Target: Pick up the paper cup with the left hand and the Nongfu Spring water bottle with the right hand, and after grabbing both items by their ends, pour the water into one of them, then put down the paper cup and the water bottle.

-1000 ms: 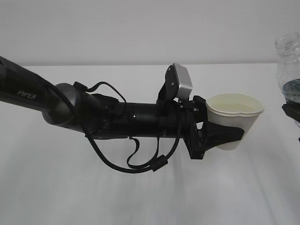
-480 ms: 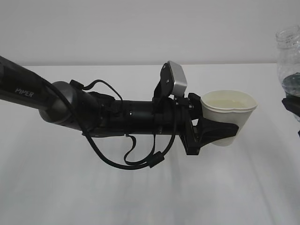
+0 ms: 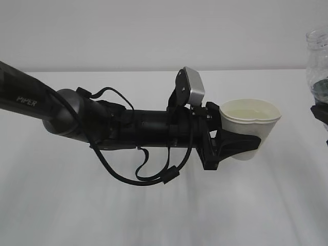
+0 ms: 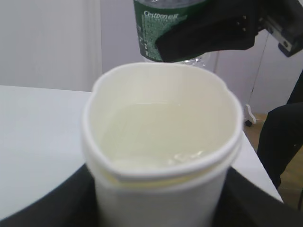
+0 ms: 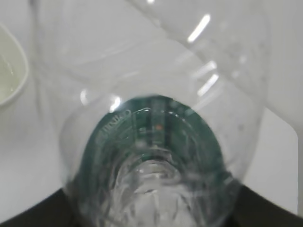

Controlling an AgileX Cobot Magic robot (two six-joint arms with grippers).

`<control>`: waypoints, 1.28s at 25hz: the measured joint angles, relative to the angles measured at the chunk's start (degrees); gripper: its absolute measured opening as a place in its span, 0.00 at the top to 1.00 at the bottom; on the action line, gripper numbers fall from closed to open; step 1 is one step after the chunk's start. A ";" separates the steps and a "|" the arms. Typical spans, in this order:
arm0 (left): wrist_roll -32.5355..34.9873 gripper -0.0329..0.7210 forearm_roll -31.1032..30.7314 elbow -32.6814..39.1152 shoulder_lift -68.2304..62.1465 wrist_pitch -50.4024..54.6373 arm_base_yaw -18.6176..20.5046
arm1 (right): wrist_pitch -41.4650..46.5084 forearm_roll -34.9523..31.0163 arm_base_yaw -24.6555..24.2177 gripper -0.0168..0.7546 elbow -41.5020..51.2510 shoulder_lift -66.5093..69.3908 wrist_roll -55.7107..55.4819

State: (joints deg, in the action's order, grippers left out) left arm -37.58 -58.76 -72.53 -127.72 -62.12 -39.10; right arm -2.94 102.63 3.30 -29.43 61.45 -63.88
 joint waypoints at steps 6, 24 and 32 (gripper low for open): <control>0.00 0.40 0.00 0.00 0.00 0.00 0.00 | 0.03 -1.26 0.00 0.51 0.00 0.00 0.00; 0.13 0.40 -0.22 0.00 0.00 0.04 8.14 | 0.50 -1.50 0.00 0.51 0.00 0.00 -0.05; 0.13 0.40 -0.22 0.00 0.00 0.13 12.85 | 0.73 -18.52 0.00 0.51 0.00 1.55 15.16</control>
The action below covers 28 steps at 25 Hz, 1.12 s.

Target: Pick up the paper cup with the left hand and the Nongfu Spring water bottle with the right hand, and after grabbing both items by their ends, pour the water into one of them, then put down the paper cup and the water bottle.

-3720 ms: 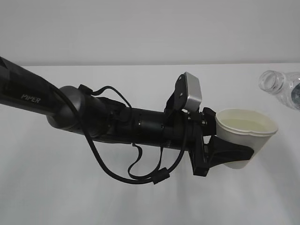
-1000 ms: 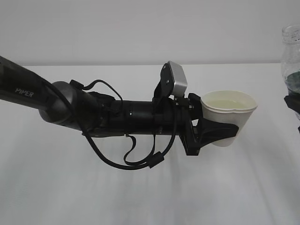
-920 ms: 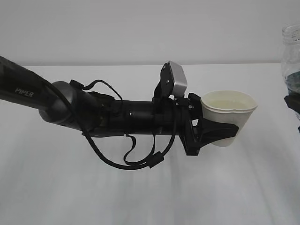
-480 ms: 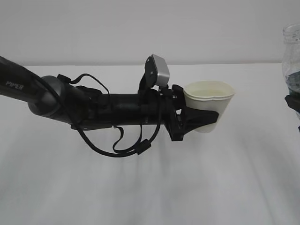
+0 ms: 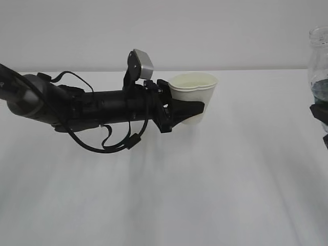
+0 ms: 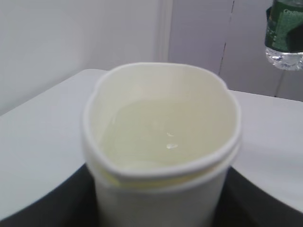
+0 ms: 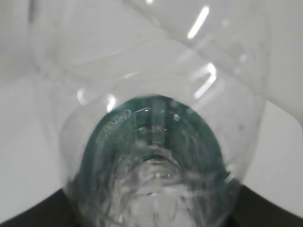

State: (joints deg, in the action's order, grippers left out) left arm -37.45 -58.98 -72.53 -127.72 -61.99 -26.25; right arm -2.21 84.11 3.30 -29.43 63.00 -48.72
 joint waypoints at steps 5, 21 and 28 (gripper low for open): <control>0.00 0.40 0.00 0.00 0.00 0.00 2.65 | -0.85 -25.55 0.00 0.51 0.00 0.38 24.50; 0.62 0.40 1.88 3.23 0.00 -0.12 8.28 | -8.61 -66.07 0.00 0.51 2.13 3.38 60.10; 2.72 0.40 3.64 5.42 0.00 -1.64 10.11 | -12.65 -66.34 0.00 0.51 2.13 5.58 59.99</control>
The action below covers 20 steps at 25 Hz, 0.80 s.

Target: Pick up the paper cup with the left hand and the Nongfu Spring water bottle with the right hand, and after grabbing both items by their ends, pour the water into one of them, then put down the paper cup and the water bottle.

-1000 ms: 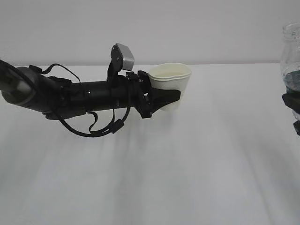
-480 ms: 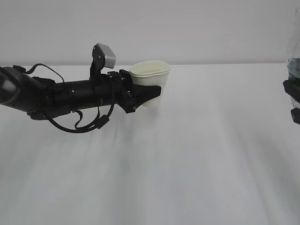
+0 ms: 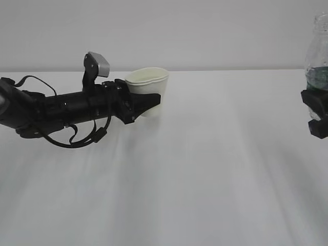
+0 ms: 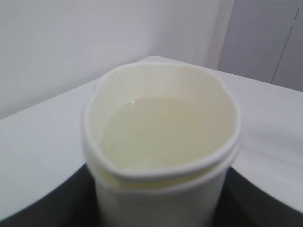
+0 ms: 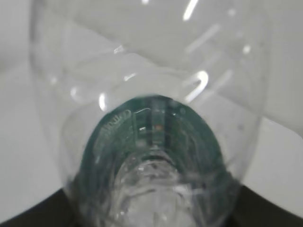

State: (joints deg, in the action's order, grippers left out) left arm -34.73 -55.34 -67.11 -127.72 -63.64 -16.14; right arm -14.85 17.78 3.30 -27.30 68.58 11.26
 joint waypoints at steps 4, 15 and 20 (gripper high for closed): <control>0.85 0.40 0.66 0.93 0.00 -0.02 1.03 | -1.12 -0.13 0.00 0.51 0.00 1.70 -0.27; 2.02 0.41 2.57 2.87 0.00 -0.69 6.35 | -3.64 -0.13 0.00 0.51 0.00 5.02 -0.62; 5.85 0.41 6.08 6.57 0.00 -0.69 9.15 | -4.61 -0.13 0.00 0.51 0.00 5.24 -0.72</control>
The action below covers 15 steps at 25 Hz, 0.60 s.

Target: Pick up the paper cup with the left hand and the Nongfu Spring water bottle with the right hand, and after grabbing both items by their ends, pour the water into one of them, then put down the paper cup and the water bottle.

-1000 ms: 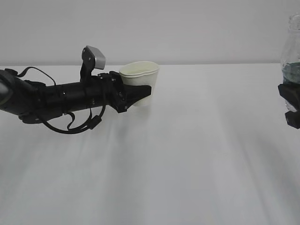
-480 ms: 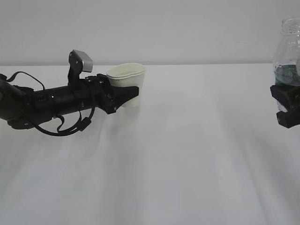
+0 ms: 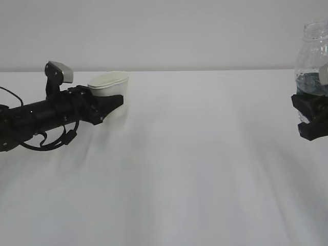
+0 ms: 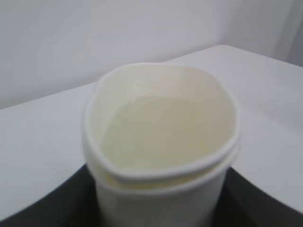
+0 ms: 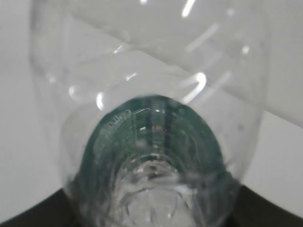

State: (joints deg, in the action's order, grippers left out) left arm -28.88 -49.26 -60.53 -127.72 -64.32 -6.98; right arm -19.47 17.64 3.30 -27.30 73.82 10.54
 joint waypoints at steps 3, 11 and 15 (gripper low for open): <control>2.32 0.42 3.30 2.51 0.14 0.00 1.29 | 0.00 0.00 0.00 0.51 0.00 0.00 0.00; 9.28 0.42 8.26 7.65 0.40 0.00 1.89 | -0.10 0.00 0.00 0.51 0.00 0.03 -0.13; 12.60 0.42 9.84 8.39 0.58 0.00 1.89 | -0.10 0.00 0.00 0.51 0.00 0.03 -0.97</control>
State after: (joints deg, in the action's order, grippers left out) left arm -16.28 -39.42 -52.14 -127.14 -64.32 -5.10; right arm -19.56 17.64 3.30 -27.30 73.85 9.57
